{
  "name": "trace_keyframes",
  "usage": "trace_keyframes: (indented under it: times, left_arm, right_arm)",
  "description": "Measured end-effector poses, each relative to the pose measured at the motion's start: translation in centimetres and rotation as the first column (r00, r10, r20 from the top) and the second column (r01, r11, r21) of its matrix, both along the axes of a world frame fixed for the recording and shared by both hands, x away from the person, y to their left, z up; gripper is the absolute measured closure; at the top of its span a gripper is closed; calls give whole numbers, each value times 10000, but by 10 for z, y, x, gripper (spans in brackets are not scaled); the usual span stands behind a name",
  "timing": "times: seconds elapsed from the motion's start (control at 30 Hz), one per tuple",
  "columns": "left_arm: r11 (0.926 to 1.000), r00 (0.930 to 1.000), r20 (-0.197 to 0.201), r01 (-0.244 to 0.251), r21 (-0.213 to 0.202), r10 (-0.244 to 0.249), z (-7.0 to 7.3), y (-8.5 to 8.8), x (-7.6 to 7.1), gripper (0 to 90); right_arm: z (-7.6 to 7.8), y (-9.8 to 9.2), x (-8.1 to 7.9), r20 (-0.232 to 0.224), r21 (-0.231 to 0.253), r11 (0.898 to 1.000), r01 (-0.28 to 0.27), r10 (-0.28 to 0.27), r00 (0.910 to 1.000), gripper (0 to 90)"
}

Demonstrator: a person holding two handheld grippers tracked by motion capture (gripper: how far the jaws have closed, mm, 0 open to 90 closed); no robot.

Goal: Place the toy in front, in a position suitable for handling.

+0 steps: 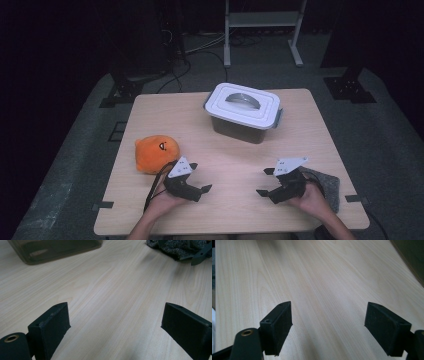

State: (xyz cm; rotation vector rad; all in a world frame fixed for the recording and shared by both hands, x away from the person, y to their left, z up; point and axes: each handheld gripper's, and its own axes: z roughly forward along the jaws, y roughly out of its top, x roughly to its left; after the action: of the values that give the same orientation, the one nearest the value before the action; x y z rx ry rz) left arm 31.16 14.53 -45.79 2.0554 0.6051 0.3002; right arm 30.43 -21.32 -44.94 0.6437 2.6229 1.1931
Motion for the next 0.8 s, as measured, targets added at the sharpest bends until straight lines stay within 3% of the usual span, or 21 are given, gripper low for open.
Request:
trace_keyframes:
  times: [0.3,0.8]
  left_arm:
    - [10000,9999,-70,82,-34,-82,1,-1,1,71]
    - [9998,9996,264,118,-149,-114,8,3,1,71]
  right_arm:
    - [-1,-3,2,-70,171,9999,22,-21,10000,208]
    - [-1,-5,1,-71,211,9997,74,-72,9999,207]
